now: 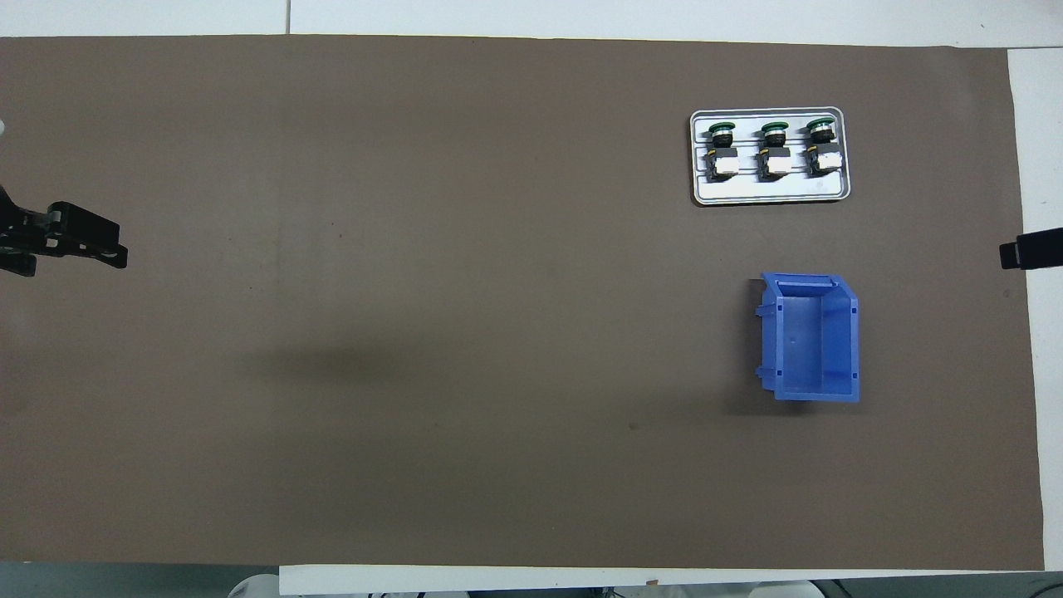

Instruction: Place and press button with both arms

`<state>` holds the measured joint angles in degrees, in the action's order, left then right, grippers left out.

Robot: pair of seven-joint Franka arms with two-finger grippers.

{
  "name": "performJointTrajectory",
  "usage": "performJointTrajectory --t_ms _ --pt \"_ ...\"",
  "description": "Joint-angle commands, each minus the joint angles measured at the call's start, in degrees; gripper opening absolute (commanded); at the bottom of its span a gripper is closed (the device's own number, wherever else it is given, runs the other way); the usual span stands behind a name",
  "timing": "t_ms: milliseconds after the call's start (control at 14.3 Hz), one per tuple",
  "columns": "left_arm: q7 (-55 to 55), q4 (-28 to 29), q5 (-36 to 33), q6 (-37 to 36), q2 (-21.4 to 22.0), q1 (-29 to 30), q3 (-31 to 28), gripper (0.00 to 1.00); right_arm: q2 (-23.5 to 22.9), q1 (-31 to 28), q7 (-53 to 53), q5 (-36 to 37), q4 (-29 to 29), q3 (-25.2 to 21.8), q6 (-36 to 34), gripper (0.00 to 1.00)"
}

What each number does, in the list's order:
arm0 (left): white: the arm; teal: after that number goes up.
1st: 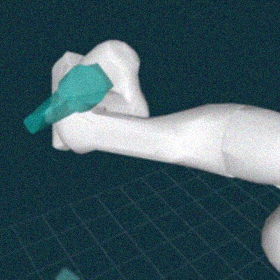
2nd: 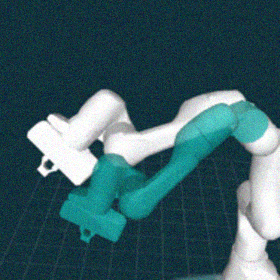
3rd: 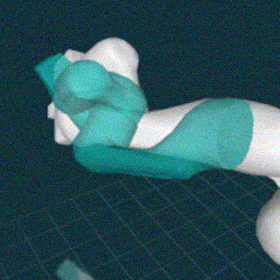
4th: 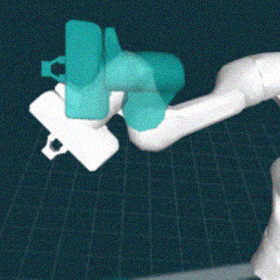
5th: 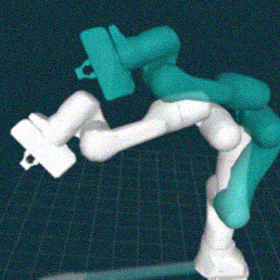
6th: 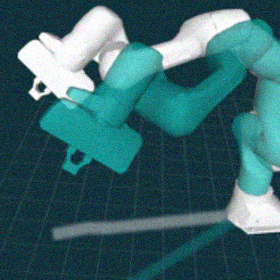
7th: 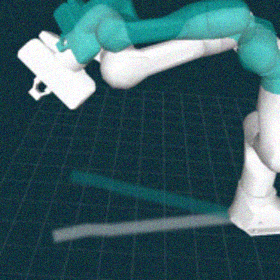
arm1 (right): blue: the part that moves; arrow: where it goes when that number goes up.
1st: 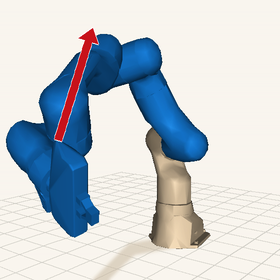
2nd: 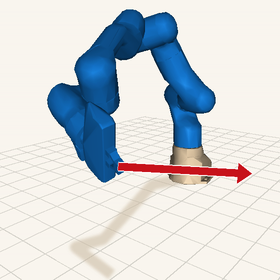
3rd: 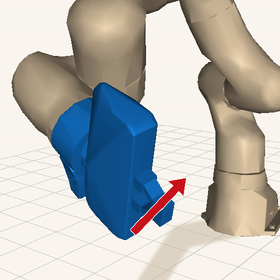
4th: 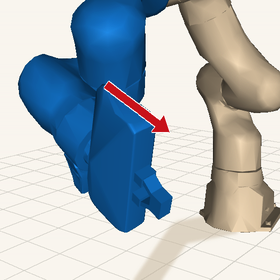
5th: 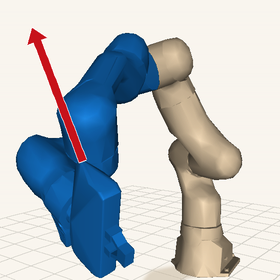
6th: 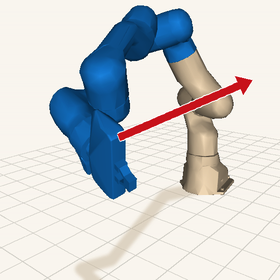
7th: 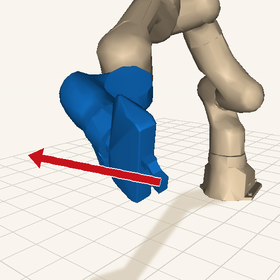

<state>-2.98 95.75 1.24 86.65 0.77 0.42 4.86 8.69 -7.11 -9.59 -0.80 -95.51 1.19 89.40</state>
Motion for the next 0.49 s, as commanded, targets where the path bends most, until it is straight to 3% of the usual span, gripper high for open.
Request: performJointTrajectory --t_ms 0,421 --pt "0.43 1.28 -0.19 0.8 1.16 0.37 0.15 1.0 0.71 -0.62 -0.87 -0.69 -0.72 0.13 -1.15 0.99" --pt "0.52 1.28 -0.19 0.8 1.16 0.37 0.15 1.0 0.89 -0.53 -1.75 -1.39 -0.99 0.3 -3.44 0.99"
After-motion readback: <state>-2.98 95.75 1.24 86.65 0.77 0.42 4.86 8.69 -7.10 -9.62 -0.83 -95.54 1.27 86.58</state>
